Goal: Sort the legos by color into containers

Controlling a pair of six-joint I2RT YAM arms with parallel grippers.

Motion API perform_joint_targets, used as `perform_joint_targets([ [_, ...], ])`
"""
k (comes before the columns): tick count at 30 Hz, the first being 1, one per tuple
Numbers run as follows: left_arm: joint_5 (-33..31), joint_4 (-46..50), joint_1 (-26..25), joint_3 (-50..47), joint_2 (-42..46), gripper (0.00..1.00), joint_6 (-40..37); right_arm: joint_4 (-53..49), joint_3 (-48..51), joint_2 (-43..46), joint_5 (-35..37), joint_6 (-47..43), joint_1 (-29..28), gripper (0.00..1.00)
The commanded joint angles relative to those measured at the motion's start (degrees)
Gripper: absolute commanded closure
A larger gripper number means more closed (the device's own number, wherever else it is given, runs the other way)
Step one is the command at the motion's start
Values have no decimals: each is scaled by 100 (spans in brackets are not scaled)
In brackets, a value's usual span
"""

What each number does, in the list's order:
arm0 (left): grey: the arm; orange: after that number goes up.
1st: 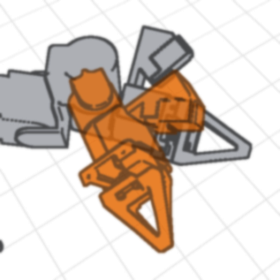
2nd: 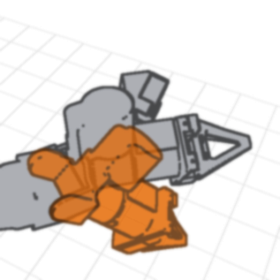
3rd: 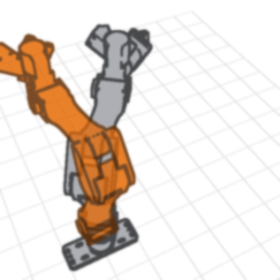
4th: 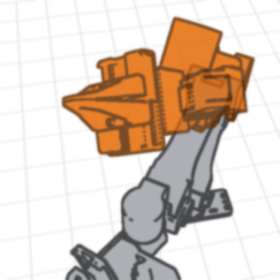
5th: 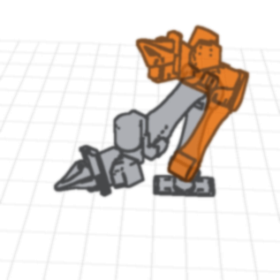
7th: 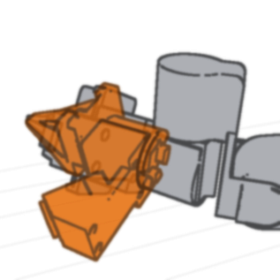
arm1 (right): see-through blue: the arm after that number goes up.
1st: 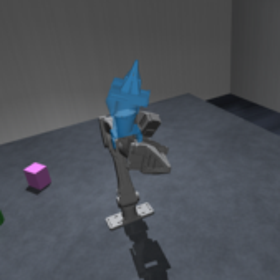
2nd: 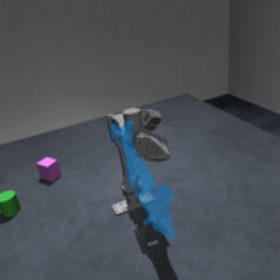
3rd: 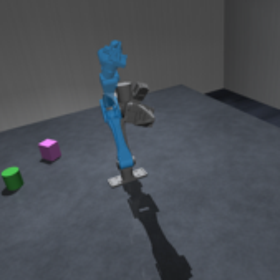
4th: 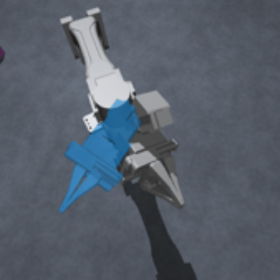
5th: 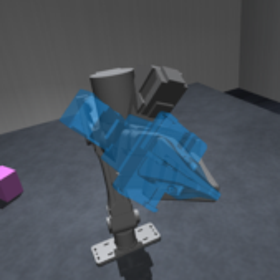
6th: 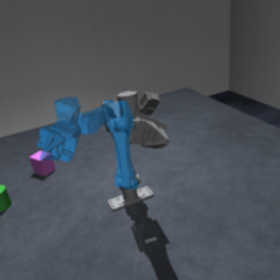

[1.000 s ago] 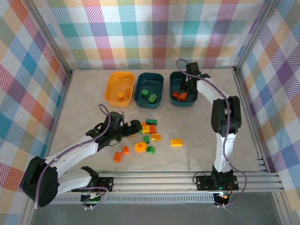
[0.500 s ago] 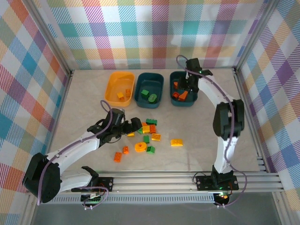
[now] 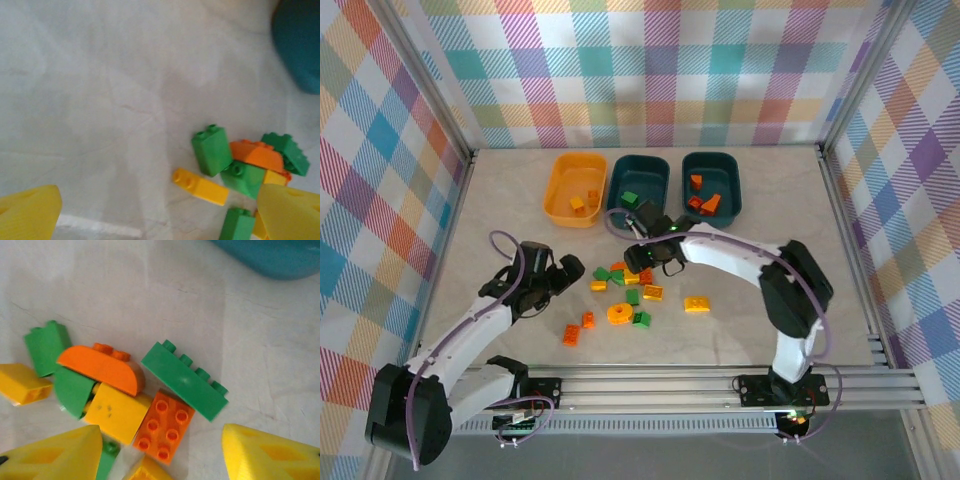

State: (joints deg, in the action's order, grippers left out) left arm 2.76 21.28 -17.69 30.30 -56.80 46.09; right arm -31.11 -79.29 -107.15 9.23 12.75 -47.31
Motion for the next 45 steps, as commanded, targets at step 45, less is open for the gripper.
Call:
perform_joint_targets([
  [45,137,682,79,-96,952,0,164,71,-693,-1043,-1224,-2331,943,29],
])
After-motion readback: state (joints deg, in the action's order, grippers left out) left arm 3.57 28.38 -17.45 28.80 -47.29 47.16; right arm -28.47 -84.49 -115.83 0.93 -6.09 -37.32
